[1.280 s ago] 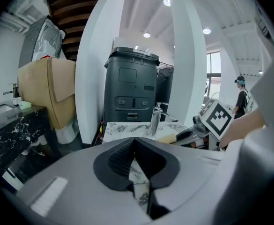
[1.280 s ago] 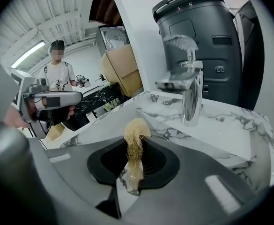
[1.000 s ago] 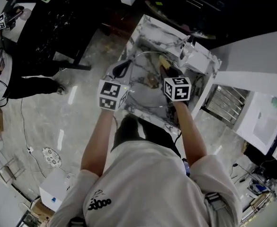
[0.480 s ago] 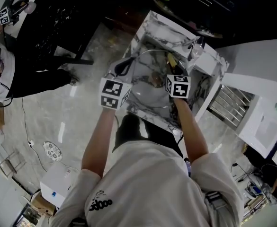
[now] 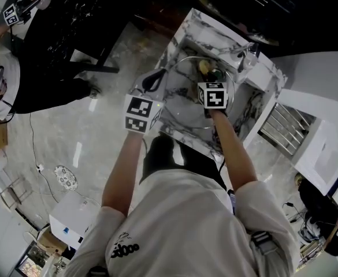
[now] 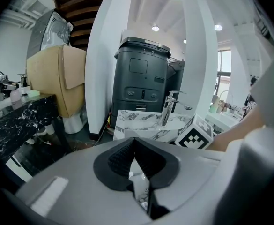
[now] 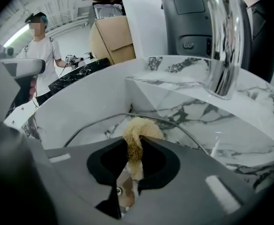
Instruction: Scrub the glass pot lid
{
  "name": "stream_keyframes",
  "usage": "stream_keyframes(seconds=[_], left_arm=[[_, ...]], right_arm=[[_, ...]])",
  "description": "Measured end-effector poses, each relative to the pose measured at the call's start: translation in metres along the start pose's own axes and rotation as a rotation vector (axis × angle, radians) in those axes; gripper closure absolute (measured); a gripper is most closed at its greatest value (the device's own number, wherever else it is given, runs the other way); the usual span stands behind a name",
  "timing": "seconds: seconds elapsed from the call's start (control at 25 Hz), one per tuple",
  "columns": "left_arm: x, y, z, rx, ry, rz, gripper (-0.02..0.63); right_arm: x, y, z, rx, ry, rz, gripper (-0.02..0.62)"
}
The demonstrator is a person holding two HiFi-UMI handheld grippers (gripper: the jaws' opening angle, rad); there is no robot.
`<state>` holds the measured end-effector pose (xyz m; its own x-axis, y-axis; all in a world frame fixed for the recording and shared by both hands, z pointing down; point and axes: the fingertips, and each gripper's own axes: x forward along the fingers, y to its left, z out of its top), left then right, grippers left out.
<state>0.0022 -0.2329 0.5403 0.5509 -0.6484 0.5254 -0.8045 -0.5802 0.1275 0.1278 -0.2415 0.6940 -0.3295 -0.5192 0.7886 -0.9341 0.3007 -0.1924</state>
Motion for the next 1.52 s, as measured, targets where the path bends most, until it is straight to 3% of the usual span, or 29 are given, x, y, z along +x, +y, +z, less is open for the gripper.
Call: stream_keyframes(seconds=[0.4,0.92,1.28,1.52], left_arm=[[-0.018,0.005,-0.004,-0.003,0.003,0.028,0.595],[-0.041,0.001,0.007,0.033,-0.031,0.045,0.595],[-0.056,0.002,0.006,0.03,-0.062,0.063,0.595],[-0.061,0.0,0.002,0.027,-0.067,0.058,0.595]], right_arm=[[0.013,0.034,0.005,-0.045,0.035,0.103,0.541],[0.013,0.092,-0.009,-0.197,0.106,0.272,0.541],[0.001,0.135,-0.031,-0.381,0.17,0.417,0.541],[-0.006,0.146,-0.044,-0.461,0.206,0.444,0.541]])
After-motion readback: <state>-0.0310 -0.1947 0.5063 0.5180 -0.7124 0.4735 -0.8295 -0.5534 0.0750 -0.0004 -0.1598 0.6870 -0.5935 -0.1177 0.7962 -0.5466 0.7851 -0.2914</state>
